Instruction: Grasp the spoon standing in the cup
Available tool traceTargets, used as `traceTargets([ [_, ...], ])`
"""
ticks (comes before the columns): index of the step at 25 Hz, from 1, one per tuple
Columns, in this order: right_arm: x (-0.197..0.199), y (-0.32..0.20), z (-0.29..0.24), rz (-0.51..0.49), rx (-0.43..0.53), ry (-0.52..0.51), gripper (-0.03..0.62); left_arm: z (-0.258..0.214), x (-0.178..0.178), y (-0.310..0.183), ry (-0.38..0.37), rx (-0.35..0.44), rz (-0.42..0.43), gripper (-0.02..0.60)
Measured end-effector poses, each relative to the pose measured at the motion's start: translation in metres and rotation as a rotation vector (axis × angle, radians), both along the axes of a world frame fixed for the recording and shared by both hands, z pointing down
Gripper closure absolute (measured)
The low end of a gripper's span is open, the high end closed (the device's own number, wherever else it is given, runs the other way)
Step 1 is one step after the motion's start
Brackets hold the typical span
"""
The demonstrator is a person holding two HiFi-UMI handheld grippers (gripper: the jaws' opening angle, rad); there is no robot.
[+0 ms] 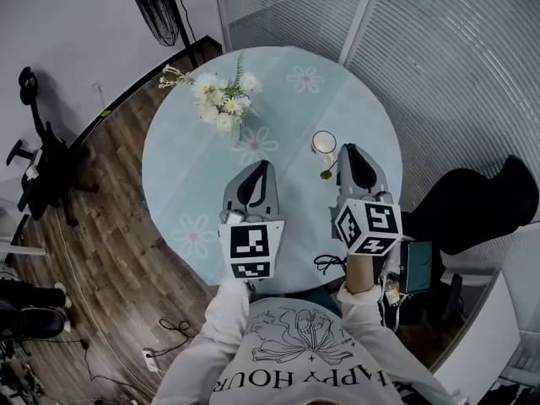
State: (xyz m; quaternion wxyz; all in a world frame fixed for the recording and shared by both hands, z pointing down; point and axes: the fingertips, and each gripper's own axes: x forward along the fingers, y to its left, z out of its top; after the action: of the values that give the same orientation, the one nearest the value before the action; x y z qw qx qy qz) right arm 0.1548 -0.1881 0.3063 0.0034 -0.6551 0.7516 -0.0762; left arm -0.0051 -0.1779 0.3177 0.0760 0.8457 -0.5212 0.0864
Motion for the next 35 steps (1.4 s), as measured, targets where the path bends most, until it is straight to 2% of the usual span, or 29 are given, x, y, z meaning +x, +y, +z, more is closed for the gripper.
traceTargets([
  [10,-0.006,0.022,-0.012,0.003,0.019,-0.009,0.558,-0.019,-0.004,0.015,0.013,0.043,0.011,0.575],
  [35,-0.004,0.053,-0.028,-0.003,0.043,-0.04,0.557,-0.038,0.003,0.035,0.029,0.08,0.035,0.575],
])
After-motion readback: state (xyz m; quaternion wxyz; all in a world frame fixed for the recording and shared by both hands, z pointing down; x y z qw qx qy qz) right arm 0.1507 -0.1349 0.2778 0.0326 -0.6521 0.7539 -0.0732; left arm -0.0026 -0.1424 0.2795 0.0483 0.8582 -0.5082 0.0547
